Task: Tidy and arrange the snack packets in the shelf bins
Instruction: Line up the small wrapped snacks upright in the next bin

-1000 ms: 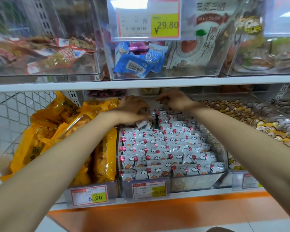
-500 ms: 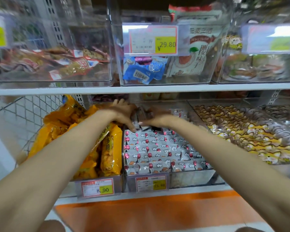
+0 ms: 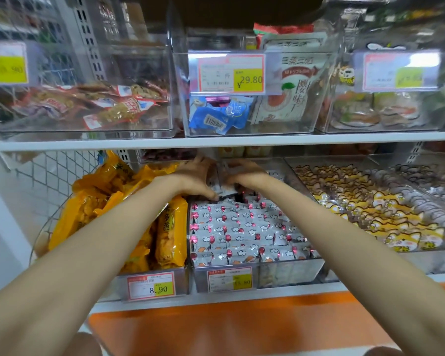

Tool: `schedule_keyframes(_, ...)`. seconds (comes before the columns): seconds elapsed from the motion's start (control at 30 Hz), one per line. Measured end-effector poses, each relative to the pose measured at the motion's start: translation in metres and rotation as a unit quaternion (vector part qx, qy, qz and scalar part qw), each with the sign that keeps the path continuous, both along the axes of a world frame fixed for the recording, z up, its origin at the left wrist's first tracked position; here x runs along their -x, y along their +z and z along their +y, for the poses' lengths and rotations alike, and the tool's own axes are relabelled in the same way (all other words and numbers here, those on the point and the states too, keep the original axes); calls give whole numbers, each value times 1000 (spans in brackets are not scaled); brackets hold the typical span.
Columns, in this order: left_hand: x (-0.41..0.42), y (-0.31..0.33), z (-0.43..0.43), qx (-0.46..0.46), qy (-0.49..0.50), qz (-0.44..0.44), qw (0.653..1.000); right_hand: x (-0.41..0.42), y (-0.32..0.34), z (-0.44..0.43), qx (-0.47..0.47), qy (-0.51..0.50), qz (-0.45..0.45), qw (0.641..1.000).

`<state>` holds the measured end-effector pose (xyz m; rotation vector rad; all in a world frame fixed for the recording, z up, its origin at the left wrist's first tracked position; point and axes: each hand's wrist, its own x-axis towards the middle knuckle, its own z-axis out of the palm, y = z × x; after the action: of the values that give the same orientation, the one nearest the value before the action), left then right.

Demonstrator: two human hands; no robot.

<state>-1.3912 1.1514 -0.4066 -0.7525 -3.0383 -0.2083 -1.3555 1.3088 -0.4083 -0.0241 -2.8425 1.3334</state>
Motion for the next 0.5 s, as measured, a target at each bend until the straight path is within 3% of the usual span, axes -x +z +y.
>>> schedule_keyframes(0.07, -1, -2, 1, 11, 4, -6, 1000, -4, -1, 4, 67, 3, -41, 997)
schedule_keyframes(0.2, -6, 0, 2, 3, 1, -3, 1000, -5, -11, 7, 102, -4, -49, 994)
schedule_keyframes(0.4, -11, 1, 19, -123, -32, -27, 992, 0, 3, 24, 185, -63, -22, 980)
schedule_keyframes(0.5, -16, 0, 50, -188, -46, -42, 980, 2, 17, 53, 114, -124, 30, 985)
